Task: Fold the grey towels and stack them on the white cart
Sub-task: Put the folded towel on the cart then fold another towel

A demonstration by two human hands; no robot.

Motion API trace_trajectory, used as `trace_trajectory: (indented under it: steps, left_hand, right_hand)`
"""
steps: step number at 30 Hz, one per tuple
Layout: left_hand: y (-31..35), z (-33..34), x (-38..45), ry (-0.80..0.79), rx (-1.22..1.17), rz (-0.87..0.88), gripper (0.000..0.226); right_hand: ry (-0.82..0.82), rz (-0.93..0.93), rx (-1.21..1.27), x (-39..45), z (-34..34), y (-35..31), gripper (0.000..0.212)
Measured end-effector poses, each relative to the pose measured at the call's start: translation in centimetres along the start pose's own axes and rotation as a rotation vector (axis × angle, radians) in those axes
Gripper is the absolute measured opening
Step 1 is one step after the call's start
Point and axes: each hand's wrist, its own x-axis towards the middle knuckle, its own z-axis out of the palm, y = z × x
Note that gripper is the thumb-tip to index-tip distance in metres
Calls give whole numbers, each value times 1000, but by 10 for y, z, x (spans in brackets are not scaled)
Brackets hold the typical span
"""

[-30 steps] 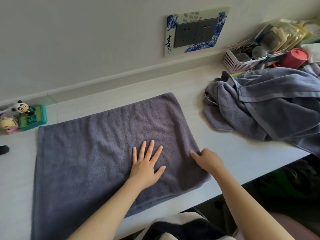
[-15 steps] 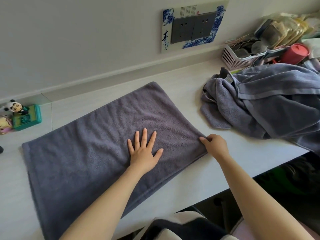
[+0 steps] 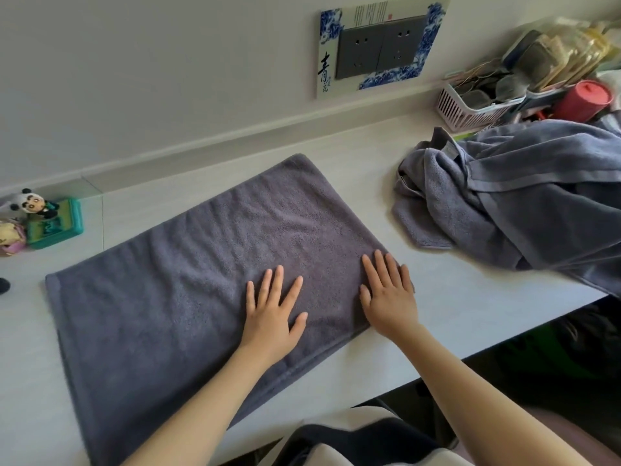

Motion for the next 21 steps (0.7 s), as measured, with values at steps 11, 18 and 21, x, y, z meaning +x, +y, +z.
trace_trajectory:
  steps: [11,18,21]
  left_hand:
    - [-33,-3,-92,34,-290,132,34]
    - [-30,-5,-99,73,-401,146,20]
    - [-30,-9,-99,35,-508,100,20]
  right_hand:
    - [-137,-503,-29,-12,20,-67,73]
    - [-128,-475,-32,-14,17,-69,69]
    - [-112,-460,-47,-13,17,-71,70]
